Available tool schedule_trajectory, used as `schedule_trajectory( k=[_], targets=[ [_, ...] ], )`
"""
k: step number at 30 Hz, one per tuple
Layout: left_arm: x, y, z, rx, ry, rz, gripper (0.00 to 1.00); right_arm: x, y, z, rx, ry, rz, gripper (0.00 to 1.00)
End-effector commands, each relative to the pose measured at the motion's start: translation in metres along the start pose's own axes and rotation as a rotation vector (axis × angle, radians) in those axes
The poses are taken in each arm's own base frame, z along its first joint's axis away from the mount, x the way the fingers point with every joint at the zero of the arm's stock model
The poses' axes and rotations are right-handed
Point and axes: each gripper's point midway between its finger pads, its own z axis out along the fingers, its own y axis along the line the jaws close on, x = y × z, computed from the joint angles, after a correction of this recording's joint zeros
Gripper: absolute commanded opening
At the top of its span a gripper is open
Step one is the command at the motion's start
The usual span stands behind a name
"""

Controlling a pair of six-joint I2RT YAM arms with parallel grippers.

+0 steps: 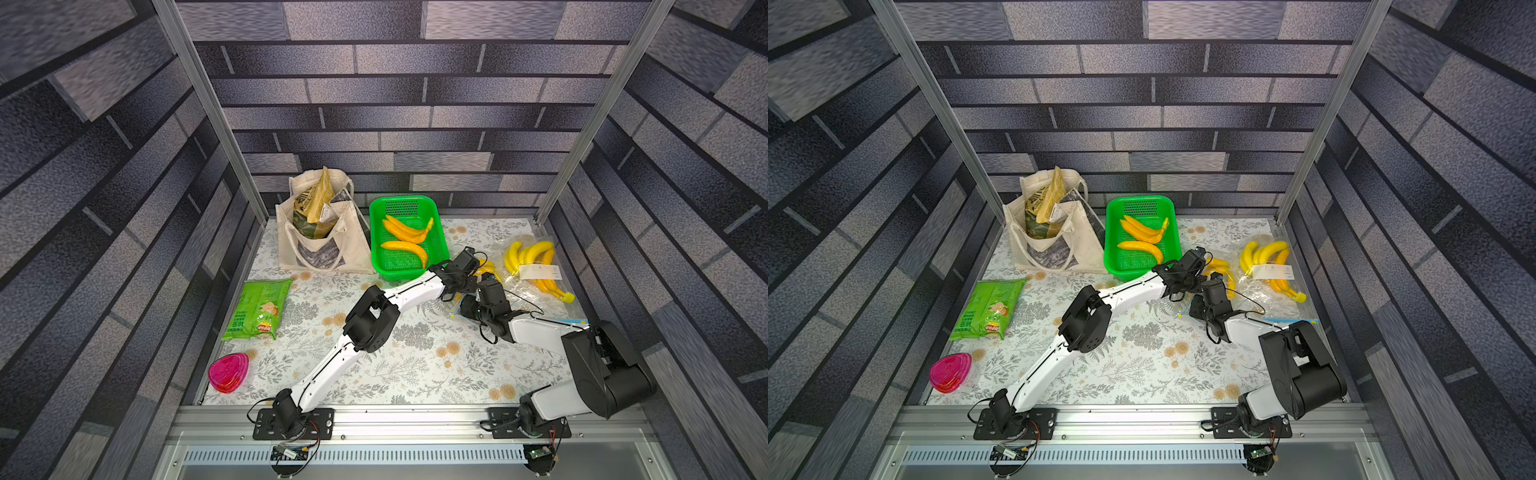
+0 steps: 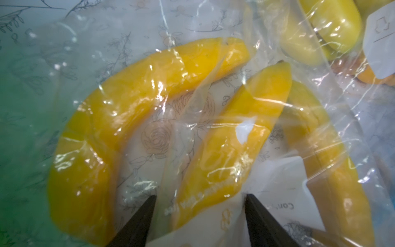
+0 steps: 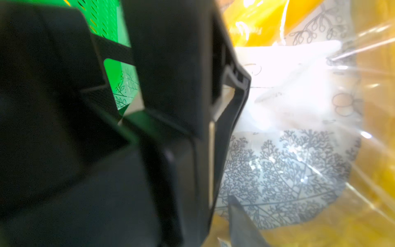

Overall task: Open the zip-top bag and take out the banana
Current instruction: Pick up the banana from the zipper food storage bag.

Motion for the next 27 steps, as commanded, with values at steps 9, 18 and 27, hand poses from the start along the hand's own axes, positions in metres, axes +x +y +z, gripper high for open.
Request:
schedule_trajectory(
  k=[9, 18, 27],
  targets=[
    [-0.014, -0.041, -0.031, 0.1, -0.019, 0.023, 0.66, 0.007, 0.024, 0.0, -0.062, -0.006, -0.109, 0.5],
    [-0.014, -0.038, -0.032, 0.105, -0.02, 0.014, 0.6, 0.001, 0.034, -0.009, -0.131, -0.077, -0.128, 0.53],
    [-0.017, -0.038, -0.039, 0.107, -0.031, 0.013, 0.59, 0.014, 0.016, 0.009, -0.024, -0.022, -0.133, 0.4]
  ],
)
